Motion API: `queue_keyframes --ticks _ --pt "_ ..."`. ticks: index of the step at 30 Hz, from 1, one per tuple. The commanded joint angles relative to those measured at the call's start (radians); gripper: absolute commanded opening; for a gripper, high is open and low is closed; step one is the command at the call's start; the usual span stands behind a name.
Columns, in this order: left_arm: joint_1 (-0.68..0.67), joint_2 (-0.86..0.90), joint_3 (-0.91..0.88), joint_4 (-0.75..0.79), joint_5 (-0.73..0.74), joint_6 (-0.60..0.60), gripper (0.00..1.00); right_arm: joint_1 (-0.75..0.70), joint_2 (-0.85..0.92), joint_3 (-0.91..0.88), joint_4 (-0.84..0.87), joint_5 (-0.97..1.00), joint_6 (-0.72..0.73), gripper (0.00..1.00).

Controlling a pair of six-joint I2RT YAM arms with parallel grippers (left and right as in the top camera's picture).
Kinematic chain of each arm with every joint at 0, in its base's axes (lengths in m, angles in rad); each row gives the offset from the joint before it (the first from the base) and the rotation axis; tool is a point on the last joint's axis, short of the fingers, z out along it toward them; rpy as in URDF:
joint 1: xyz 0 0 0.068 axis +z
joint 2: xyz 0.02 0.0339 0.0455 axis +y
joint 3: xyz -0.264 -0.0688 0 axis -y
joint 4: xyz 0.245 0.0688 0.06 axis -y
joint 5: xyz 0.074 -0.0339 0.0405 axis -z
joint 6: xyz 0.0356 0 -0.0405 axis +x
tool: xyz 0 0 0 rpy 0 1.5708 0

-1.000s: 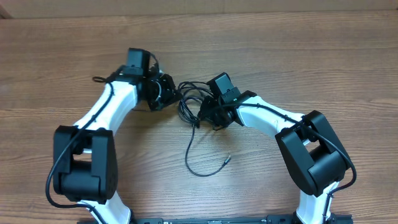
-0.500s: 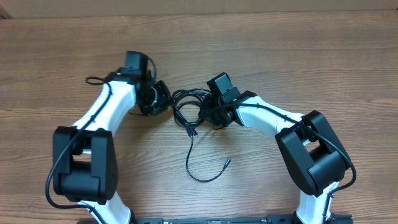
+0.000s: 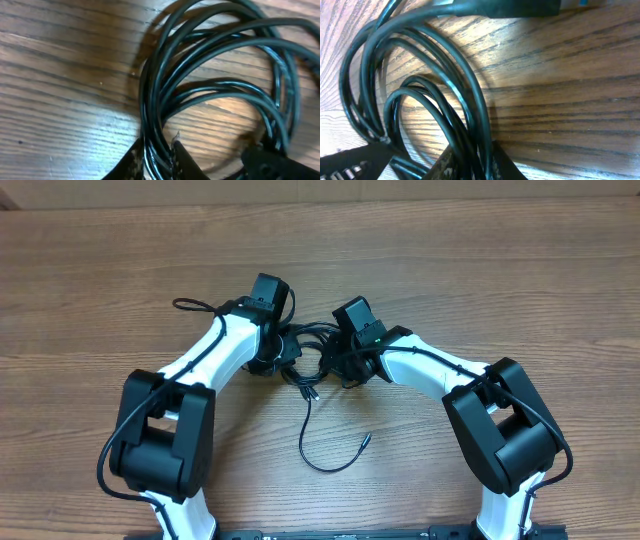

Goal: Untangle cables

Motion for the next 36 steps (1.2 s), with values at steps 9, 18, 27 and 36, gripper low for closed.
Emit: queue_keyframes --ticks 9,18,27,36 --pt "0.013 0.057 0.054 0.030 0.052 0.018 0.04 0.004 0.010 -0.002 -0.003 0.041 -0.006 0.18" --pt "0.176 0.043 0.138 -0.010 0.535 0.071 0.04 0.004 0.010 -0.002 -0.003 0.041 -0.006 0.14" --pt "0.467 0.043 0.138 -0.007 0.908 0.103 0.04 0.004 0.010 -0.002 -0.006 0.041 -0.006 0.12" --pt "0.449 0.044 0.137 -0.203 0.328 0.214 0.07 0.004 0.010 -0.002 0.000 0.041 -0.006 0.12"
